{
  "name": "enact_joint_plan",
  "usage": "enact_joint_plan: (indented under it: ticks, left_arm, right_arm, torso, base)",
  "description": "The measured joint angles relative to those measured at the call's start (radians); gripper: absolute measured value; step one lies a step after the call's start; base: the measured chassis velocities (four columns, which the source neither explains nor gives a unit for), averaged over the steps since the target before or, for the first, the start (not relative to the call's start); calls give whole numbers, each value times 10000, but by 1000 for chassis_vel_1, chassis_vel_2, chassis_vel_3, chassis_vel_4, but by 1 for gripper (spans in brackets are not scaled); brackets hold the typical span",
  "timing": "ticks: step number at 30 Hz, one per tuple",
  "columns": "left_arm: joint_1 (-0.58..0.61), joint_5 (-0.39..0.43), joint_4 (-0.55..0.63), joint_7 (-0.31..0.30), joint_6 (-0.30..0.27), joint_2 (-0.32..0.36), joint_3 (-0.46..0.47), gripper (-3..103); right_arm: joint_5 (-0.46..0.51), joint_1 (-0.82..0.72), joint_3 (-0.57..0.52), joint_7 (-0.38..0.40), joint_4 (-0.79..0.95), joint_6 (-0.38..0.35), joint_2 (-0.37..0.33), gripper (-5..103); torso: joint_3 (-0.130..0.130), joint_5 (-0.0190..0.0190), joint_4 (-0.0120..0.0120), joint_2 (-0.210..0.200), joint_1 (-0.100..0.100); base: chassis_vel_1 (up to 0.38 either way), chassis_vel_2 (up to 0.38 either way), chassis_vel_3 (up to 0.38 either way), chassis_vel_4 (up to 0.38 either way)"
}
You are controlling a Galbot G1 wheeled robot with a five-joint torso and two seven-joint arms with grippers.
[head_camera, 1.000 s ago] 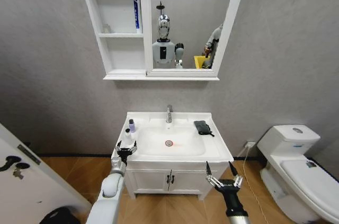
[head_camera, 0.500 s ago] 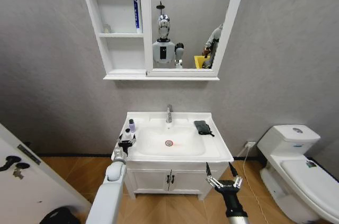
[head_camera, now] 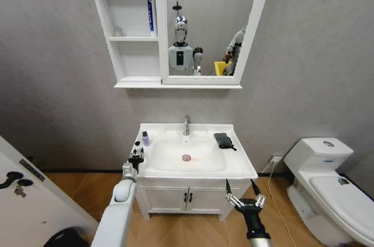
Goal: Move facial cleanser and shampoo from washbasin to cabinet, then wipe washbasin with towel.
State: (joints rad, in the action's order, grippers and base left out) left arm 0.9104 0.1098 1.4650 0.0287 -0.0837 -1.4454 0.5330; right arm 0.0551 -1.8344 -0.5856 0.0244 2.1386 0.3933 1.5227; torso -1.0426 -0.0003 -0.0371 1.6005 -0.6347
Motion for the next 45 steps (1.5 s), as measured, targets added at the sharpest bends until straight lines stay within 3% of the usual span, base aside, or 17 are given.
enact_joint_plan:
  ticks: [5,7,10,12,16,18,19,22,24,25,27,30,32,35,39,41,45]
  left_arm:
    - [-541,450,662,82,-608,728,-329,32]
    - [-1288,1309,1112,40,-1108,1838,-818,32]
    - [-1794,1777,1268,-21,-1320,2393,-1093,32]
    - [-2863,2799,1548,-202,-1831,3306,-1616,32]
    - [-3668,3644,1722,-390,-2321,3795,-1980,32]
    - [-5037,4465,1704,-551,-3236,4258,-2360,32]
    - [-5037,4465,1704,-551,-3236,4258,-2360,32]
    - [-6027,4822,1458,-631,-3926,4467,-2632,32]
    - [-7109,5430,1053,-690,-4649,4803,-3222,32]
    - [-7109,5430,1053,-690,-4649,4803,-3222,32]
    - [-8255,5936,495,-556,-5188,5122,-3872,32]
    - [-8680,6113,260,-410,-5359,5203,-4107,32]
    - [-9988,6610,-621,-265,-5613,5252,-4765,32]
    - [-10753,6784,-1453,-262,-5669,5035,-5189,32]
    - [-11233,6768,-2246,-306,-5670,4731,-5477,32]
    - [-11682,6499,-3240,-352,-5605,4264,-5685,32]
    - [-12042,6001,-4146,-284,-5417,3787,-5705,32]
  right_arm:
    - [-1,-67,-11,6,-41,98,-31,100]
    - [10,-140,-64,20,-92,225,-60,100]
    - [14,-173,-81,21,-101,275,-66,100]
    - [28,-202,-114,23,-102,343,-58,100]
    - [40,-203,-140,27,-110,381,-36,100]
    - [41,-216,-167,29,-172,482,-6,100]
    - [41,-216,-167,29,-172,482,-6,100]
    - [33,-248,-163,28,-227,554,30,100]
    - [17,-289,-158,21,-266,616,32,100]
    - [17,-289,-158,21,-266,616,32,100]
    - [16,-308,-196,19,-268,669,22,100]
    - [21,-323,-222,19,-264,686,10,100]
    - [58,-350,-280,17,-250,760,-16,100]
    - [78,-373,-293,18,-283,840,-19,100]
    - [80,-388,-281,17,-313,887,-13,100]
    - [81,-387,-250,17,-376,925,-4,100]
    - [114,-381,-250,17,-407,936,-12,100]
  torso:
    - [0,1,1,0,0]
    - [0,2,1,0,0]
    - [0,1,1,0,0]
    - [-1,-2,-2,0,0]
    - [1,6,2,0,0]
    - [0,2,2,0,-1]
    - [0,2,2,0,-1]
    - [0,2,3,1,0]
    - [0,0,1,0,0]
    - [0,0,1,0,0]
    - [0,3,0,0,-1]
    - [0,2,0,0,0]
    - [0,5,0,0,0]
    - [0,1,0,1,1]
    - [0,4,2,0,1]
    - [-1,2,2,0,-1]
    - [-1,3,3,0,0]
  base:
    - [0,0,0,0]
    - [0,0,0,0]
    - [0,0,0,0]
    - [0,0,0,0]
    - [0,0,0,0]
    - [0,0,0,0]
    - [0,0,0,0]
    - [0,0,0,0]
    - [0,0,0,0]
    - [0,0,0,0]
    - [0,0,0,0]
    - [0,0,0,0]
    - [0,0,0,0]
    - [0,0,0,0]
    - [0,0,0,0]
    - [0,0,0,0]
    - [0,0,0,0]
